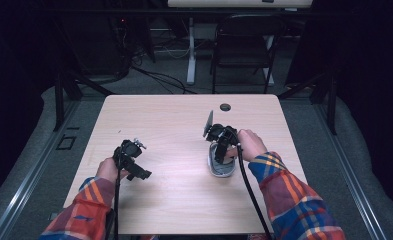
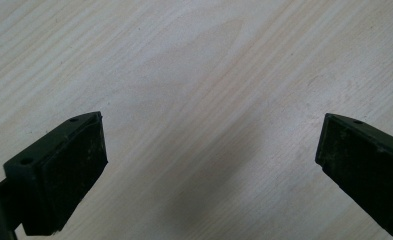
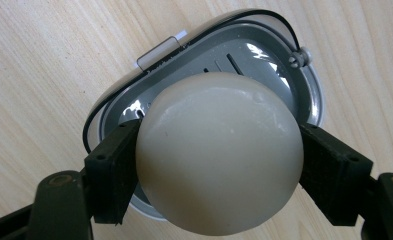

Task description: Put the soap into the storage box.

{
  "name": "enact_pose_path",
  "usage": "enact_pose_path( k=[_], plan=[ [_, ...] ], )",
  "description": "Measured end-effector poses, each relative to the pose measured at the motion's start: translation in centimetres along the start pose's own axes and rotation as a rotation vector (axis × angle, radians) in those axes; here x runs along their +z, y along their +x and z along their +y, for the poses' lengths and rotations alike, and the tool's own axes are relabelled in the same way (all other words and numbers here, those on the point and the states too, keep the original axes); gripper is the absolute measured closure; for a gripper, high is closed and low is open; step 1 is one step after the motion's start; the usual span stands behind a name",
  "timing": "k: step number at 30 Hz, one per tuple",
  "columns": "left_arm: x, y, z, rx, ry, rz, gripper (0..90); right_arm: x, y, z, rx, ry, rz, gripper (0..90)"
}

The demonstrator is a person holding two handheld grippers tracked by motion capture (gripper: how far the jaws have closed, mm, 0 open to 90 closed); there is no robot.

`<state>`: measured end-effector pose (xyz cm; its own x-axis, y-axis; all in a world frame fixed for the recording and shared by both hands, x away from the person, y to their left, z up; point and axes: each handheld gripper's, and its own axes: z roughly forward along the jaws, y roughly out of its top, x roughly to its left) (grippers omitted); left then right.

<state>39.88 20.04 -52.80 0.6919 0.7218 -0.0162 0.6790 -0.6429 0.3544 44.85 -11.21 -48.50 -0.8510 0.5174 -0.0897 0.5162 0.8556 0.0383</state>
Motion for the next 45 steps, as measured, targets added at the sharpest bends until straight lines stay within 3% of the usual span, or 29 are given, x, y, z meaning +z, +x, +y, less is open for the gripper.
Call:
enact_pose_path(
  k=[45],
  plan=[
    [0.1,-0.1,0.0,0.003,0.015,-0.002,0.0,2.2,0.0,-0.3,0.026,0.009,0.006,23.7]
  ],
)
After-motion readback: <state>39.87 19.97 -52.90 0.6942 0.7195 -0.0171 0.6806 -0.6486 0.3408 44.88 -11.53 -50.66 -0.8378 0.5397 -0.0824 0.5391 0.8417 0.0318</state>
